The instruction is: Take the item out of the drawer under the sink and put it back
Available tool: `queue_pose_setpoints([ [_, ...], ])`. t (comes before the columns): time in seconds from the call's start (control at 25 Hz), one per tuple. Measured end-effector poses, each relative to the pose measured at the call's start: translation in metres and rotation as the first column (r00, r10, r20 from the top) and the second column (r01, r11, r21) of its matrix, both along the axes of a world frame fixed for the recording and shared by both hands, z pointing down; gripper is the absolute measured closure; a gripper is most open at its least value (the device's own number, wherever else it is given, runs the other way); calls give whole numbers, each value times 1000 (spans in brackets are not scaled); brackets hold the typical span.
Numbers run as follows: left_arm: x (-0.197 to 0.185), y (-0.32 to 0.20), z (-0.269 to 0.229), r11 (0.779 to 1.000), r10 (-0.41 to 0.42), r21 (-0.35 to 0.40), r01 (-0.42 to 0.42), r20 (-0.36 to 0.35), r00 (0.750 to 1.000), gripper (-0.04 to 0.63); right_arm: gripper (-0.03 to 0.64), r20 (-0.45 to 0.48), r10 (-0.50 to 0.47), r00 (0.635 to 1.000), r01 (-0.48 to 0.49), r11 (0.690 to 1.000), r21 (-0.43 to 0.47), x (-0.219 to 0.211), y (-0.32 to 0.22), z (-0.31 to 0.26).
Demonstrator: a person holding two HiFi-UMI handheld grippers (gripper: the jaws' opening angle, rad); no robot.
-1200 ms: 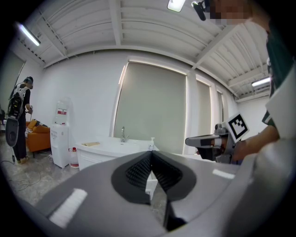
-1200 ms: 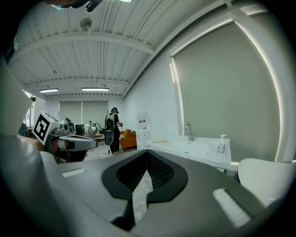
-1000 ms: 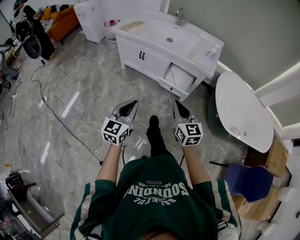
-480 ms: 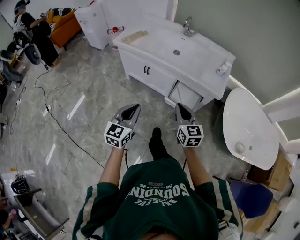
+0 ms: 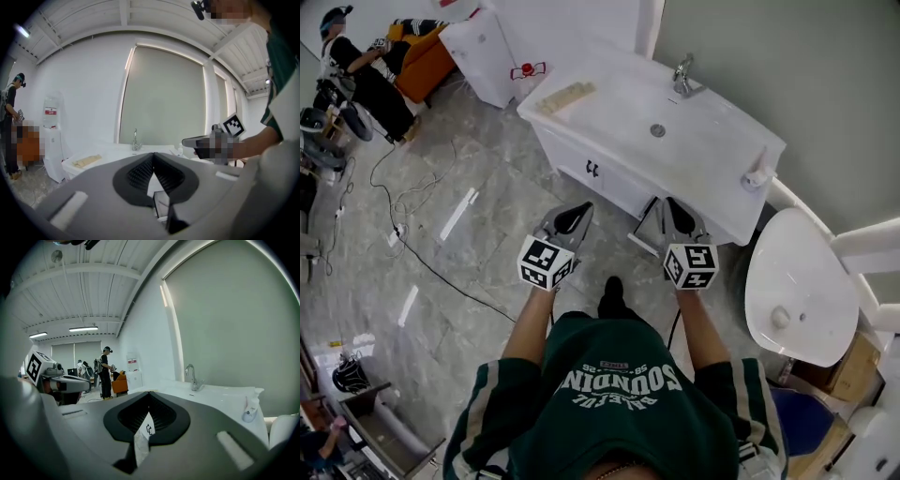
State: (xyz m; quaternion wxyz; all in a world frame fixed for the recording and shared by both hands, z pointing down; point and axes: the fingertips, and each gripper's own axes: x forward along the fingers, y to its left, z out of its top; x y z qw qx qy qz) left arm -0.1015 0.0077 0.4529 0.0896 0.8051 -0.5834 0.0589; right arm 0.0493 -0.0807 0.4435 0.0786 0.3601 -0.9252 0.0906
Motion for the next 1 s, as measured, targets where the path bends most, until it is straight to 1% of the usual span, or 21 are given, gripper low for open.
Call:
queue_pose_setpoints([
  [0.28, -13, -65, 8, 997, 76, -24, -76, -5, 997, 545, 615, -14, 49, 999, -50, 998, -35, -16, -48, 11],
  [0.48, -23, -114, 13, 983, 182, -22, -182, -2, 983, 545, 615, -24, 155, 988, -155, 988, -24, -19, -81, 10],
  [0.56, -26, -131, 14, 971, 239, -23, -239, 6, 971, 545, 615, -22, 200, 979, -201, 980, -16, -23, -91, 8],
  [0.72, -28, -164, 9, 936, 353, -14, -352, 22, 936, 545, 615, -14, 280, 960, -280, 960, 4, -34, -103, 2],
  [0.92, -23, -188, 10, 891, 453, -14, -453, 14, 891, 545, 615, -20, 364, 931, -364, 931, -8, -35, -114, 7],
  [1.0, -21, -195, 12, 878, 478, -18, -478, 5, 878, 545, 615, -23, 394, 919, -395, 919, -16, -31, -115, 10],
])
